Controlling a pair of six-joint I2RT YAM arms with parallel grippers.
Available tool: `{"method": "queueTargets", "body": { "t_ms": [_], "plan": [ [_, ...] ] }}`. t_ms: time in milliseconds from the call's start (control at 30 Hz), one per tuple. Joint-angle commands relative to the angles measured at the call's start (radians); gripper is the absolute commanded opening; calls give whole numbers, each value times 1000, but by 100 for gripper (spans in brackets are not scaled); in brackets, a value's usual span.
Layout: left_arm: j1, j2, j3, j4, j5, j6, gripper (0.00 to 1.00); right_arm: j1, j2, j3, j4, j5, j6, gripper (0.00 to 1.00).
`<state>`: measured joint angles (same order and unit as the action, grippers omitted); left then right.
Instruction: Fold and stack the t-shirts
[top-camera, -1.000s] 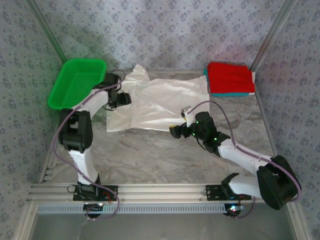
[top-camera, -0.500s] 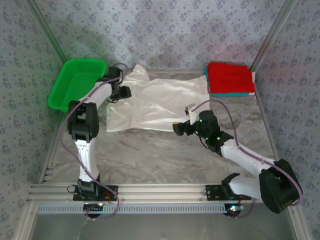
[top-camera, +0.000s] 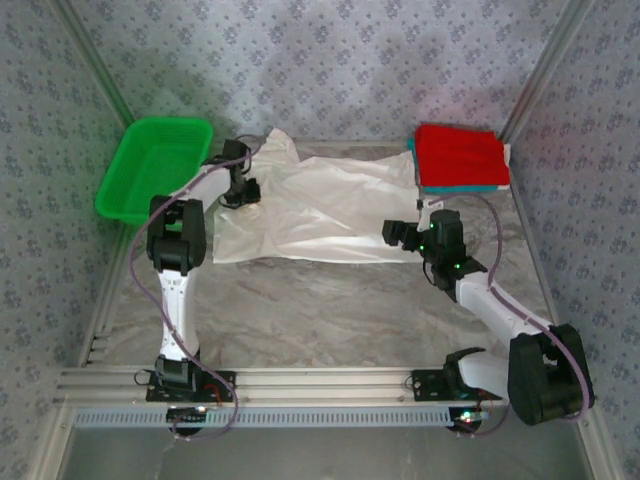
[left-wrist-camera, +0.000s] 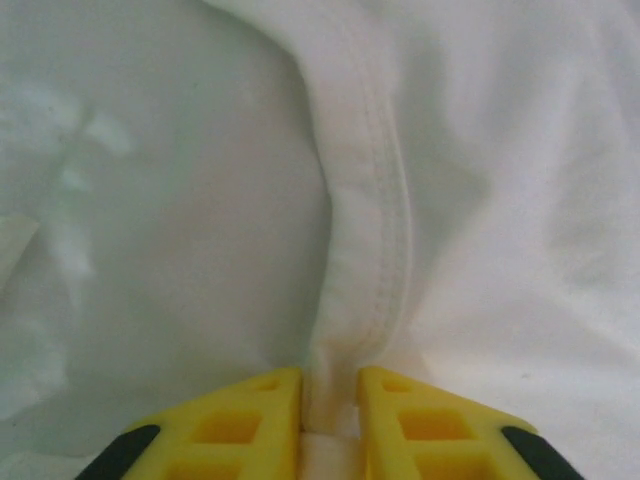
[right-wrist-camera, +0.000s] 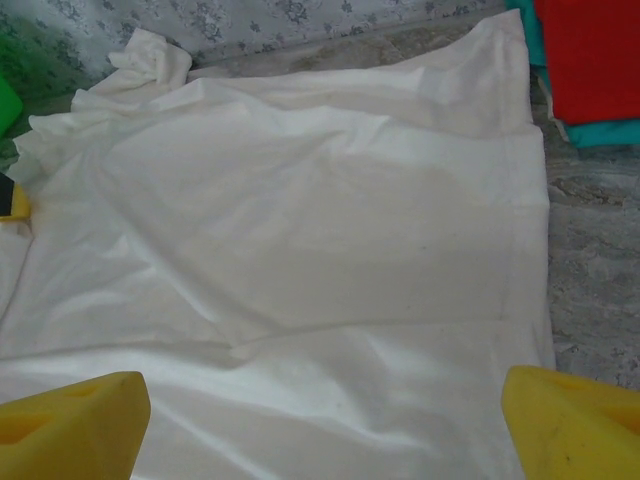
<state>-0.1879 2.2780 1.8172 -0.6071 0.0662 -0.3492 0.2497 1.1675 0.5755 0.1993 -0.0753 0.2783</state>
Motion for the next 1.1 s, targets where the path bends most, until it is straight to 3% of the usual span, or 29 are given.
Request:
{"method": "queueTargets", "body": {
  "t_ms": [0, 233, 267, 333, 367, 467, 533, 600, 667, 833, 967, 1067],
  "plan": [
    [-5, -29, 20, -26, 13, -5, 2, -8, 3, 34, -32, -1, 27, 93],
    [-24, -175, -33, -39, -42, -17, 2, -9, 12, 42, -39, -10, 27, 93],
    [-25, -198, -47, -40, -51, -17, 5, -10, 14, 45, -45, -10, 25, 93],
    [-24, -231, -70, -42, -67, -15, 25, -10, 20, 50, -52, -12, 18, 93],
    [-25, -240, -77, -46, -74, -7, 25, -10, 21, 52, -51, -15, 17, 93],
    [-23, -248, -85, -66, -88, 1, 0, -10, 22, 47, -39, -17, 18, 93],
    [-22, -261, -112, -57, -89, -5, 0, -11, 23, 47, -39, -22, 22, 93],
    [-22, -265, -129, -55, -87, -7, 19, -11, 21, 47, -40, -27, 23, 93],
    [-21, -268, -141, -62, -89, -4, 20, -12, 19, 46, -40, -28, 23, 93],
    [14, -302, -214, -57, -100, -57, 46, -13, 20, 43, -47, -33, 17, 93],
    [44, -372, -330, 4, -123, -109, 59, -12, 17, 38, -45, -35, 20, 93],
    [66, -376, -373, 24, -120, -122, 61, -14, 19, 34, -38, -40, 21, 93]
  ]
}}
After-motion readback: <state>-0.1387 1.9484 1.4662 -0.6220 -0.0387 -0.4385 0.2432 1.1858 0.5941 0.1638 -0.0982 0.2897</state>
